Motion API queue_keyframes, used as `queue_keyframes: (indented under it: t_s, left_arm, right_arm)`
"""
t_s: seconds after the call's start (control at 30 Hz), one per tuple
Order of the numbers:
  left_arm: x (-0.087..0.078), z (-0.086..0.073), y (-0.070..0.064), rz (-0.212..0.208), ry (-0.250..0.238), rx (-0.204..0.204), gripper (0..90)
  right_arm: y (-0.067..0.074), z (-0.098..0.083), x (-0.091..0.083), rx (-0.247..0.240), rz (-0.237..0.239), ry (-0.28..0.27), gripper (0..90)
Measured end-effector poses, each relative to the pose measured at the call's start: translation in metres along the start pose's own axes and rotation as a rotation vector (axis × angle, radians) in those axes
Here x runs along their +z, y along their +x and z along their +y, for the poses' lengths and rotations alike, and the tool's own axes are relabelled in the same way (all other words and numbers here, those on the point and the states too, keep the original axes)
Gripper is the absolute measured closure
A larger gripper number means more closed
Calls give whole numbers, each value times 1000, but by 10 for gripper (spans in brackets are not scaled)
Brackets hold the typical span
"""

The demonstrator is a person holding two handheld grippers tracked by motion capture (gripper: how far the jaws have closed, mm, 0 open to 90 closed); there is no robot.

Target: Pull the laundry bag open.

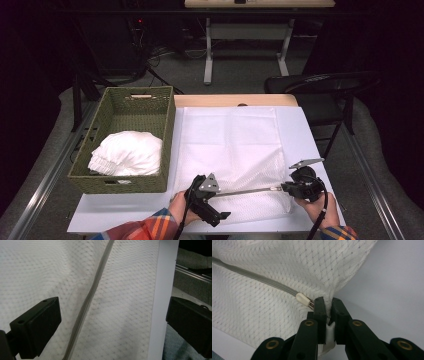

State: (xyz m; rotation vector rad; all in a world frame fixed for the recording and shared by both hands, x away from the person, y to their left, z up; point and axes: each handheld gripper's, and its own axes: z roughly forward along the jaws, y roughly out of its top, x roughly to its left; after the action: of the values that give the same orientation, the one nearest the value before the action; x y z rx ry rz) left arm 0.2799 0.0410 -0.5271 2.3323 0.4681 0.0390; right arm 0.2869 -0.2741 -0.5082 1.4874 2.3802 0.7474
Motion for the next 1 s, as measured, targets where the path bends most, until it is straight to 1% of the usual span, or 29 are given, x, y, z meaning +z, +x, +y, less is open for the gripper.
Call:
queue_keyframes:
  t_s: [0.03,0.1,0.17,0.2,0.23,0.27,0.3,0.5,0.57,0.6,0.63,0.7,0.73,0.77,0.83,0.87,1.0]
  left_arm:
    - [2,2,-1,-2,-9,4,0]
    - [7,7,-2,-7,-10,18,0]
    - [10,12,-2,-7,-27,19,0]
    - [12,15,-2,-16,-31,23,0]
    - [13,17,-2,-10,-39,27,0]
    - [15,21,-2,-14,-35,30,0]
    - [18,24,-2,-22,-46,30,0]
    - [28,42,-3,-43,-37,54,0]
    - [32,49,-4,-47,-33,60,0]
    - [34,52,-5,-31,-24,67,0]
    - [37,55,-5,-48,-29,67,0]
    - [41,60,-6,-47,-32,74,0]
    - [43,63,-6,-48,-24,77,0]
    - [46,65,-7,-49,-23,80,6]
    - [51,69,-6,-54,-15,79,49]
    - [53,70,-6,-62,-14,74,51]
    - [61,78,-6,-77,-10,77,125]
  right_arm:
    - [0,0,-1,-2,1,-4,837]
    - [0,0,-2,-1,0,-8,837]
    - [1,0,-3,-4,-1,-12,837]
    - [1,0,-3,-9,0,-13,837]
    - [2,0,-4,-10,0,-14,837]
    - [2,0,-4,-13,-1,-19,837]
    - [2,0,-4,-20,-2,-24,837]
    - [3,0,-7,-28,-2,-33,837]
    - [4,0,-7,-32,2,-34,837]
    - [4,0,-7,-32,3,-34,836]
    - [4,0,-8,-32,2,-35,837]
    - [4,0,-8,-33,3,-41,837]
    - [4,1,-9,-35,4,-42,837]
    - [4,0,-9,-37,7,-45,837]
    - [5,1,-10,-41,8,-46,836]
    - [5,0,-10,-40,10,-49,836]
    - [6,1,-11,-50,15,-57,836]
